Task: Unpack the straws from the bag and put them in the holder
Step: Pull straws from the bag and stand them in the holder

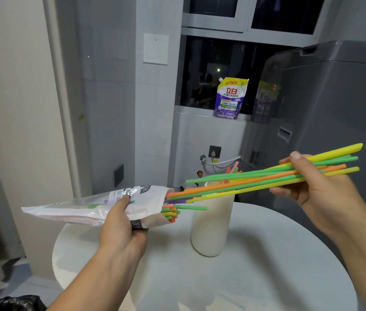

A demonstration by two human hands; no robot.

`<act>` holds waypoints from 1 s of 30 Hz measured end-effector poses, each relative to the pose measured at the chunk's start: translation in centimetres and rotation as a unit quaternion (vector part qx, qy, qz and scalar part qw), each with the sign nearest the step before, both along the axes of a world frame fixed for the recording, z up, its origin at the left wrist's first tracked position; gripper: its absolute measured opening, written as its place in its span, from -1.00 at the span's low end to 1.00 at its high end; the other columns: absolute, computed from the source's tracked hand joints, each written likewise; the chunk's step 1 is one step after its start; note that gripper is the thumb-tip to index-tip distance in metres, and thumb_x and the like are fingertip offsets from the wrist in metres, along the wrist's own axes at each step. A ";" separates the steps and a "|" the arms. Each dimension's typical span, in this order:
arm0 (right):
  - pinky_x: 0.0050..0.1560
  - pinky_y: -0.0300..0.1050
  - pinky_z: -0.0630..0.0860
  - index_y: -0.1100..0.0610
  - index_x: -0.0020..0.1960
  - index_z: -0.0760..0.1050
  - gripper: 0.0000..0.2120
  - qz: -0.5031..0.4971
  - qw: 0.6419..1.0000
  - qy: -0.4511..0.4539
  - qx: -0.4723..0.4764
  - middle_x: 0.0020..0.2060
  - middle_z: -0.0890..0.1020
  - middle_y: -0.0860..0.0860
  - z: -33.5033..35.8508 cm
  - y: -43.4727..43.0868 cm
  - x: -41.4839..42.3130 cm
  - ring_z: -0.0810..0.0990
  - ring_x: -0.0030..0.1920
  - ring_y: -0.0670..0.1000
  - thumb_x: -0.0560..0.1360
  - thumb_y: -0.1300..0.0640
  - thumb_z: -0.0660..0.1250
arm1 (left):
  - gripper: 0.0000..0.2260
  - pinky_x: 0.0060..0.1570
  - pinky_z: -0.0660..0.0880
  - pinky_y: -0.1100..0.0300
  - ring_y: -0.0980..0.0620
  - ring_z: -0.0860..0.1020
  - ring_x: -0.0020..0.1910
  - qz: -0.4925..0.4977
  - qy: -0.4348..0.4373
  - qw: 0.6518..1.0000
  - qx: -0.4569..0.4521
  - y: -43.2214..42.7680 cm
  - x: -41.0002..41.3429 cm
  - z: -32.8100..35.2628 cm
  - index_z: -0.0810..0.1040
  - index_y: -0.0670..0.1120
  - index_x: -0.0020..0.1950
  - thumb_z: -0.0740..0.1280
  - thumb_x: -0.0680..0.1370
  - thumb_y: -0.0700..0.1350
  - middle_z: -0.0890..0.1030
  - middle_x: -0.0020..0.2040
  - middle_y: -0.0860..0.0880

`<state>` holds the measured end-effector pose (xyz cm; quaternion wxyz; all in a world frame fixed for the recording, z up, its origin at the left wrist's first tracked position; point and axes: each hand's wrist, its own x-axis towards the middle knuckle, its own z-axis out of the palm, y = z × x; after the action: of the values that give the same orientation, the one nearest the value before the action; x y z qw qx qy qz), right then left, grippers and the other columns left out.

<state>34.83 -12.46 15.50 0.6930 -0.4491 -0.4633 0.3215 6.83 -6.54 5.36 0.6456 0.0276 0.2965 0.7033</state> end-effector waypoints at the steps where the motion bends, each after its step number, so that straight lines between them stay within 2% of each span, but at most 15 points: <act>1: -0.37 -0.16 0.65 0.23 -0.05 0.56 -0.81 -0.006 1.000 0.002 0.002 -0.25 0.70 0.02 0.2 -0.1 0.3 0.73 -0.23 0.04 0.60 0.10 0.30 | -0.86 -0.31 0.70 0.04 -0.04 0.71 -0.02 -0.002 0.000 1.000 0.001 0.0 -0.1 0.0 0.53 -0.11 0.23 0.31 0.67 -0.20 0.70 0.19 -0.12; 4: -0.36 -0.16 0.65 0.22 -0.04 0.56 -0.82 -0.016 1.000 -0.004 0.002 -0.22 0.69 0.03 0.6 -0.4 1.2 0.73 -0.21 0.03 0.61 0.10 0.30 | -0.73 -0.23 0.70 -0.01 -0.07 0.71 0.08 0.004 -0.003 1.000 0.003 0.2 -0.2 0.0 0.51 -0.12 0.37 0.32 0.67 -0.19 0.69 0.23 -0.13; 7: -0.34 -0.17 0.65 0.27 0.02 0.54 -0.79 -0.032 0.999 -0.004 0.000 -0.17 0.66 0.08 0.9 -0.6 1.8 0.73 -0.21 0.03 0.62 0.11 0.30 | -0.66 0.00 0.69 -0.03 -0.09 0.69 0.19 0.006 -0.007 1.000 0.011 0.2 -0.2 0.0 0.47 -0.12 0.45 0.31 0.67 -0.19 0.69 0.26 -0.12; 9: -0.34 -0.17 0.65 0.25 -0.01 0.55 -0.80 -0.042 0.999 0.002 0.005 -0.18 0.66 0.07 1.1 -0.8 2.0 0.73 -0.21 0.03 0.62 0.11 0.30 | -0.66 0.09 0.66 -0.06 -0.09 0.69 0.20 0.006 -0.008 1.000 0.010 0.2 -0.3 0.0 0.47 -0.12 0.46 0.31 0.67 -0.19 0.69 0.27 -0.12; 13: -0.32 -0.16 0.66 0.22 -0.04 0.55 -0.82 -0.055 0.998 0.019 0.014 -0.19 0.67 0.04 1.6 -0.9 1.9 0.74 -0.20 0.04 0.62 0.10 0.32 | -0.74 -0.24 0.71 -0.01 -0.06 0.71 0.07 -0.001 -0.006 1.000 0.004 0.1 -0.2 0.0 0.50 -0.12 0.36 0.30 0.67 -0.19 0.70 0.22 -0.12; 16: -0.30 -0.15 0.67 0.22 -0.04 0.55 -0.83 -0.072 0.997 0.013 0.017 -0.16 0.66 0.06 2.3 -0.8 1.6 0.74 -0.20 0.04 0.61 0.10 0.33 | -0.90 -0.18 0.70 -0.03 -0.07 0.72 0.06 -0.025 0.008 1.000 0.004 -0.1 0.0 0.0 0.53 -0.12 0.18 0.30 0.68 -0.17 0.70 0.18 -0.12; 18: -0.29 -0.12 0.68 0.19 -0.06 0.54 -0.85 -0.084 0.996 -0.002 0.025 -0.16 0.65 0.07 3.2 -0.5 1.4 0.73 -0.22 0.03 0.62 0.11 0.33 | -0.95 -0.24 0.70 0.02 -0.05 0.71 0.01 -0.037 0.014 0.999 0.000 -0.3 0.4 0.0 0.54 -0.11 0.11 0.30 0.68 -0.17 0.71 0.13 -0.10; 21: -0.27 -0.10 0.69 0.18 -0.05 0.53 -0.86 -0.095 0.995 -0.042 0.017 -0.15 0.66 0.09 4.9 0.2 1.4 0.73 -0.20 0.06 0.61 0.11 0.35 | -0.95 -0.39 0.68 0.10 -0.02 0.71 -0.05 -0.042 0.018 0.999 -0.005 -0.7 1.1 -0.1 0.54 -0.10 0.12 0.31 0.67 -0.18 0.70 0.10 -0.09; 26: -0.22 -0.01 0.70 0.22 -0.01 0.54 -0.81 -0.102 0.988 -0.111 -0.022 -0.14 0.68 0.12 7.5 1.6 1.7 0.75 -0.21 0.10 0.59 0.07 0.39 | -0.95 -0.44 0.63 0.18 0.05 0.72 -0.20 -0.066 0.029 0.997 -0.004 -1.4 2.2 0.0 0.56 -0.10 0.10 0.31 0.68 -0.17 0.71 0.03 -0.06; 28: -0.23 0.01 0.70 0.23 -0.01 0.54 -0.81 -0.097 0.985 -0.136 -0.029 -0.16 0.67 0.12 8.4 1.8 1.6 0.75 -0.23 0.11 0.59 0.08 0.39 | -0.91 -0.46 0.61 0.20 0.06 0.73 -0.25 -0.072 0.030 0.997 -0.006 -1.7 2.6 -0.1 0.56 -0.11 0.16 0.31 0.68 -0.17 0.71 0.03 -0.05; 30: -0.23 0.02 0.70 0.26 0.02 0.54 -0.78 -0.097 0.981 -0.164 -0.036 -0.15 0.67 0.13 9.2 2.0 1.5 0.75 -0.21 0.12 0.58 0.08 0.39 | -0.85 -0.45 0.62 0.20 0.05 0.73 -0.17 -0.071 0.029 0.997 -0.007 -1.9 2.9 -0.1 0.56 -0.10 0.24 0.32 0.67 -0.17 0.72 0.06 -0.05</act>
<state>36.32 -10.50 24.72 0.6188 -0.5633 -0.5131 0.1911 9.72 -8.44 5.25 0.6851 0.0640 0.3173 0.6526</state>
